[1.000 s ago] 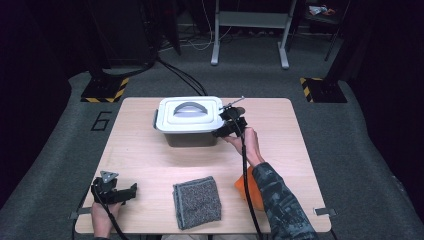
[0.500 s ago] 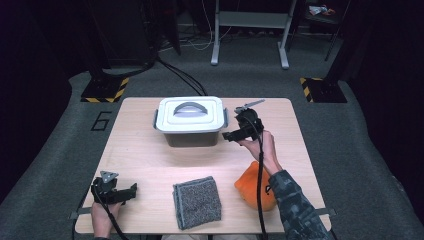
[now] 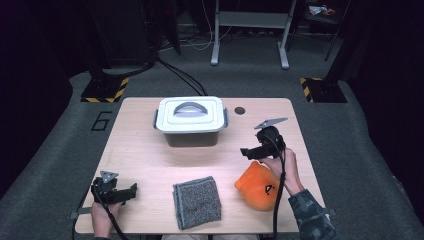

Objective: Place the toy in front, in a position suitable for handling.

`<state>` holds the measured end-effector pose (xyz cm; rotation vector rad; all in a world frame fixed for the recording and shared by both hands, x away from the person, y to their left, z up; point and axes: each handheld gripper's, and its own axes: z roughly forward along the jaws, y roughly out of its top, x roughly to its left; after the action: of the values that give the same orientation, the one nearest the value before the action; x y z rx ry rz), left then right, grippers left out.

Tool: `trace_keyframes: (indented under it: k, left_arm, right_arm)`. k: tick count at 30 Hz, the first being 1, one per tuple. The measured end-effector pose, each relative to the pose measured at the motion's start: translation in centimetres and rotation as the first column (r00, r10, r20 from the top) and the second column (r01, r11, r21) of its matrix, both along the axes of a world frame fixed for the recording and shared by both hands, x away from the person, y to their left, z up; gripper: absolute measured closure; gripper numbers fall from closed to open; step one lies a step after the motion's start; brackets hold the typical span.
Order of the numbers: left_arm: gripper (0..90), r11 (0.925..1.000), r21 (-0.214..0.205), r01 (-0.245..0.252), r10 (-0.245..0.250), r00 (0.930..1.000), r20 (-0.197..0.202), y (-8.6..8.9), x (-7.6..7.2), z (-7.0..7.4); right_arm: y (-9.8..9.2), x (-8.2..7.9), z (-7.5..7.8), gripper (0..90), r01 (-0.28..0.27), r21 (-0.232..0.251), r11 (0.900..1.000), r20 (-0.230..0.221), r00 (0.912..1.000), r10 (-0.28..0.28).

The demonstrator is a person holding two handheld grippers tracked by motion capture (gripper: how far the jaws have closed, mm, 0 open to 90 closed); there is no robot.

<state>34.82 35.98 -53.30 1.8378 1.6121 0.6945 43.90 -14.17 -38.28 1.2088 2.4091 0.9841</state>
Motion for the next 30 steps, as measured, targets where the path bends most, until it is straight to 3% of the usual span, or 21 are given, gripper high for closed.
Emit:
trace_keyframes:
  k: [7,15,19,30]
  left_arm:
    - [0.2,1.0000,0.001,0.000,0.000,1.0000,-0.001,0.0,0.0,0.0]
    - [0.2,1.0000,-0.001,0.000,0.000,1.0000,0.000,0.0,0.0,0.0]
    - [0.2,1.0000,0.001,0.000,0.000,1.0000,-0.001,0.0,0.0,0.0]
    - [0.2,1.0000,-0.001,-0.001,0.001,1.0000,0.000,0.0,0.0,0.0]
  right_arm:
    - [-1.3,-2.1,-0.7,16.4,0.024,-0.007,0.9997,-0.001,0.9997,-0.024]
    - [-3.0,-5.8,-2.2,16.4,0.082,-0.008,0.9966,-0.007,0.9966,-0.082]
    - [-3.6,-7.2,-2.8,16.4,0.114,0.014,0.9934,-0.016,0.9934,-0.114]
    - [-3.8,-9.5,-5.0,16.2,0.136,0.005,0.9907,-0.041,0.9899,-0.136]
